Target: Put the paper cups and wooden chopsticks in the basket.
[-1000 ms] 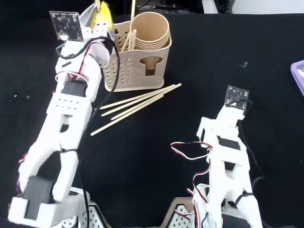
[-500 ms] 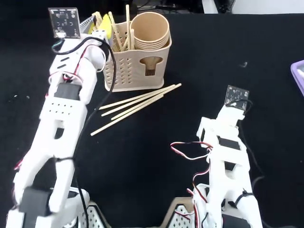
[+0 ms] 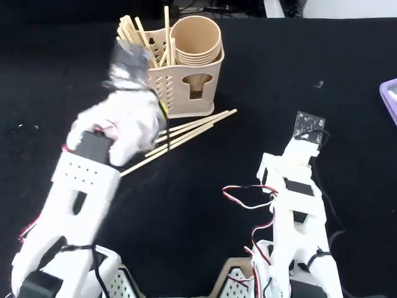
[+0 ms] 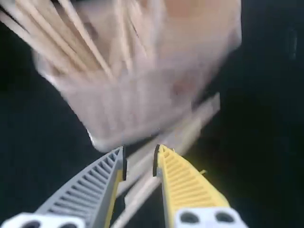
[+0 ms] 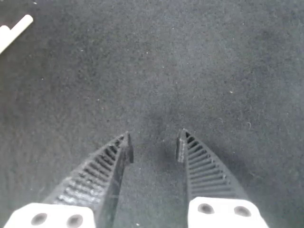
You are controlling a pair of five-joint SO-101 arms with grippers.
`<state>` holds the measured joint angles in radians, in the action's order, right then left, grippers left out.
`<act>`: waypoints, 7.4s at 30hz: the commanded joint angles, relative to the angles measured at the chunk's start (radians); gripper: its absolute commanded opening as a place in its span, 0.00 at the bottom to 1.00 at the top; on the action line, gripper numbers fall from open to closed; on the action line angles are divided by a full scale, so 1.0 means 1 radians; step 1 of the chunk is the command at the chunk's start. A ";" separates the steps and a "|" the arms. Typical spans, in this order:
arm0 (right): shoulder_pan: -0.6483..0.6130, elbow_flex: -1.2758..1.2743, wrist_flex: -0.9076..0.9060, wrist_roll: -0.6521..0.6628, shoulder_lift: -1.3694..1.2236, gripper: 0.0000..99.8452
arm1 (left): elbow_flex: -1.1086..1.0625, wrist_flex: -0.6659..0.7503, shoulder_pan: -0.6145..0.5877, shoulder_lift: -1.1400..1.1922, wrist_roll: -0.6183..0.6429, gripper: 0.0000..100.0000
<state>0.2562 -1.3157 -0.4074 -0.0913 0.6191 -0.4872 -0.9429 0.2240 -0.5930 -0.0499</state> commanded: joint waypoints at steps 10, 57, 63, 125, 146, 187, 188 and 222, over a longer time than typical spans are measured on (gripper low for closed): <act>-0.038 0.050 0.025 -0.003 0.025 0.16 | -0.257 0.153 -0.130 0.339 -0.437 0.20; -0.058 0.047 0.025 -0.002 0.024 0.16 | 0.047 0.377 -0.012 0.772 -0.451 0.19; -0.058 0.047 0.025 -0.002 0.024 0.16 | 0.039 0.227 0.039 0.776 -0.535 0.17; -0.058 0.048 0.025 -0.002 0.024 0.16 | -0.209 0.068 0.104 0.462 -0.655 0.11; -0.058 0.047 0.025 -0.002 0.024 0.16 | 0.084 -0.110 0.081 0.697 -0.606 0.03; -0.057 0.047 0.025 -0.002 0.024 0.16 | -0.171 1.134 -0.104 -0.146 0.304 0.03; -0.057 0.047 0.025 -0.002 0.024 0.16 | -0.139 1.134 -0.104 -0.103 0.304 0.03; -0.063 0.047 0.025 -0.002 0.024 0.16 | 0.197 0.921 -0.180 0.361 0.304 0.10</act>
<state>0.2102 -1.3157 -0.4074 -0.0913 0.6191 -0.3982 0.0407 0.0568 -0.2263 0.2417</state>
